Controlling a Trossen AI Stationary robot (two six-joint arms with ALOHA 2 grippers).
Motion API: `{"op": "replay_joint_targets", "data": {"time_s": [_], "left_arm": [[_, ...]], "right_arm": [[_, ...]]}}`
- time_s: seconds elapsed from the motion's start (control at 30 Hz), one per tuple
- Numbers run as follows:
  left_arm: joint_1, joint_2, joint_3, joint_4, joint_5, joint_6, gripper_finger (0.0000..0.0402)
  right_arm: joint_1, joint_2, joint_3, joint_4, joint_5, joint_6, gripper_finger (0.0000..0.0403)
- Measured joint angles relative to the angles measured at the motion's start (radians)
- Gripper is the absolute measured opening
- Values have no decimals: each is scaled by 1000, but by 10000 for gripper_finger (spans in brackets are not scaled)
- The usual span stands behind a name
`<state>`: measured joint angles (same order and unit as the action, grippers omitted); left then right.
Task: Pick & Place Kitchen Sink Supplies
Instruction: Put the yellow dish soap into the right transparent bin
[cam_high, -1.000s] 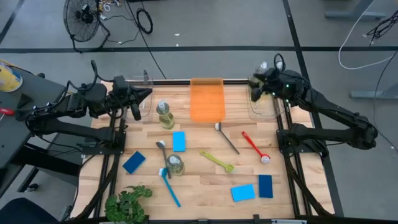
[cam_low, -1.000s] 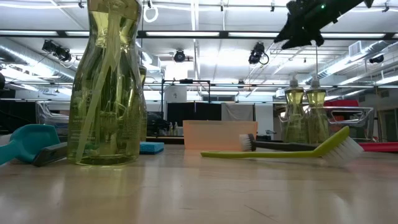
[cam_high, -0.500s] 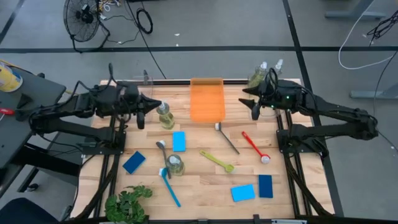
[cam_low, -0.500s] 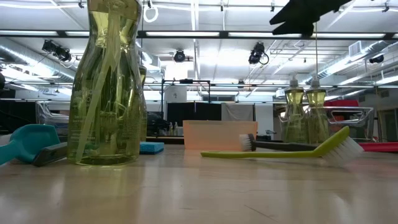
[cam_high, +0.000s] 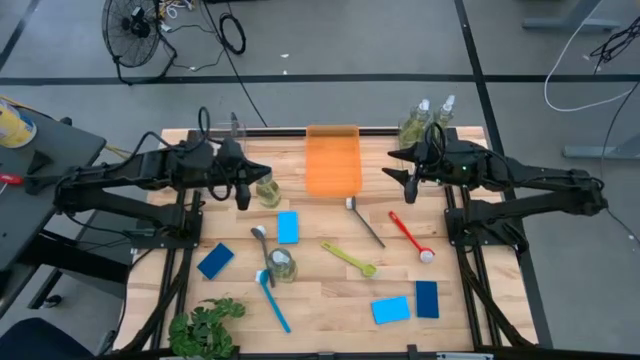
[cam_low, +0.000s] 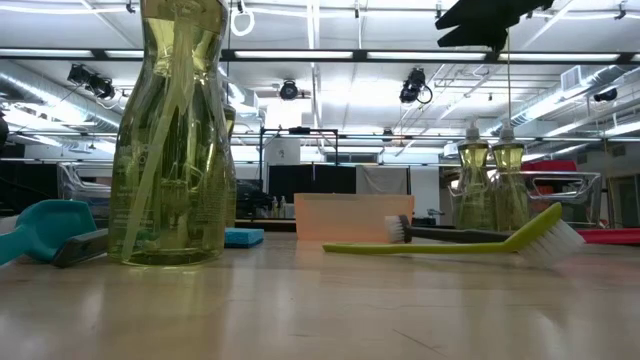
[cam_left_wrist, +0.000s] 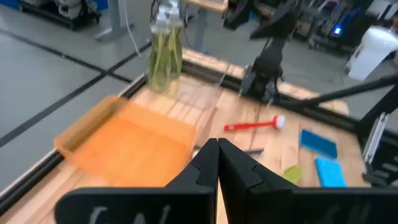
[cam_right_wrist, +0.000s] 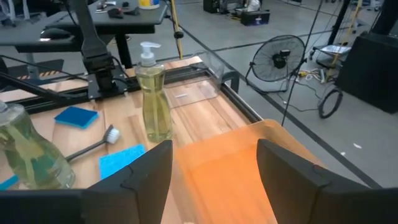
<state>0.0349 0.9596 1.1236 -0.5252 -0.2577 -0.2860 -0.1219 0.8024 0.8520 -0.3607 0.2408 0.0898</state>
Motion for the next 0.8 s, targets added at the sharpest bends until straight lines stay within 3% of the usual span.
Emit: {"op": "replay_joint_targets", "data": {"time_s": [0.23,0.37,0.53,0.8], "left_arm": [[6,31,1,4,-18,-24,12],[7,43,1,-61,-20,-44,33],[7,43,0,-191,-67,-102,105],[7,41,0,-242,-86,-122,257]], "right_arm": [[28,0,0,-2,39,3,233],[28,3,0,-2,39,6,233],[28,10,0,-4,39,6,233],[28,17,0,-3,66,6,233]]}}
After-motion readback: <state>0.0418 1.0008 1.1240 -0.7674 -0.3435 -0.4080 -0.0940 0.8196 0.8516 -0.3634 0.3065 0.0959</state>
